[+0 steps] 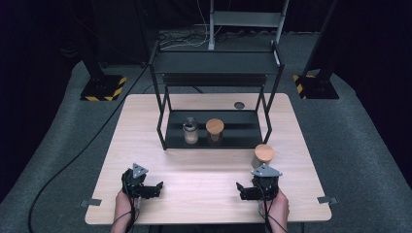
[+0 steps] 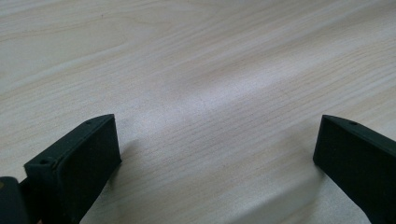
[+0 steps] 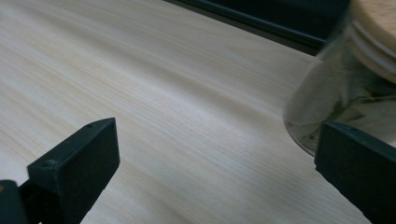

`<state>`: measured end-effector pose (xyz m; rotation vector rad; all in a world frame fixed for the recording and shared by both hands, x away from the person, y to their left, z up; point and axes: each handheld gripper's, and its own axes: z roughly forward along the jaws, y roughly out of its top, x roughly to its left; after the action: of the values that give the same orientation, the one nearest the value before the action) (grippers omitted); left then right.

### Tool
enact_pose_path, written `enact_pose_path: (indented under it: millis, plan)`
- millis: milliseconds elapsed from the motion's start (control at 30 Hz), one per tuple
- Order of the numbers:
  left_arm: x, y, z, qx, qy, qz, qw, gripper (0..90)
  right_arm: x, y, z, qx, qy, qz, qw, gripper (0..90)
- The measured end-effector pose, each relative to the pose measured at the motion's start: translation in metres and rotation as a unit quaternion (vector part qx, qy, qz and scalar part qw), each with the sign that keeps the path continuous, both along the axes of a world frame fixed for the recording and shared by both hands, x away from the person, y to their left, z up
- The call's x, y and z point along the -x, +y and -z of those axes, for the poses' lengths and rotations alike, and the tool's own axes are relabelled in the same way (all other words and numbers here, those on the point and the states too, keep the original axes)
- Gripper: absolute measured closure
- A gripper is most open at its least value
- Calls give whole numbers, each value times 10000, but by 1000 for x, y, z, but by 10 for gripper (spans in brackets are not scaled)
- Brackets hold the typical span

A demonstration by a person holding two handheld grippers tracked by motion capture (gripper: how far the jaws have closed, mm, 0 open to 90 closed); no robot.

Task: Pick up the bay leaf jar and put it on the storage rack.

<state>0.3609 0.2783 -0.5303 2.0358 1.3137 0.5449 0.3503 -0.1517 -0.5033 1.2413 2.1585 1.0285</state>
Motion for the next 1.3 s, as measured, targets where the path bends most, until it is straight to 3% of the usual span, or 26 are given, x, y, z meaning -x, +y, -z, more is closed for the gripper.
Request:
enact_pose_path:
  millis: [233,400,500,800,900,1300]
  plan:
    - [0,0,0,0,-1,0,10000,0,-6,-15,-1,-61,70,316,9995,0]
    - [0,0,0,1,-1,-1,10000,0,-12,-23,-4,98,109,674,9976,0]
    - [0,0,0,0,-1,0,10000,0,-16,-28,-7,-12,44,690,9976,0]
    - [0,0,0,1,-1,-1,10000,0,-38,-36,-10,-174,175,742,9969,0]
    - [0,0,0,1,-1,-1,10000,0,-45,-39,-11,-257,77,836,9961,0]
    - [0,0,0,1,-2,0,10000,0,-68,-38,-2,-105,142,969,9951,15]
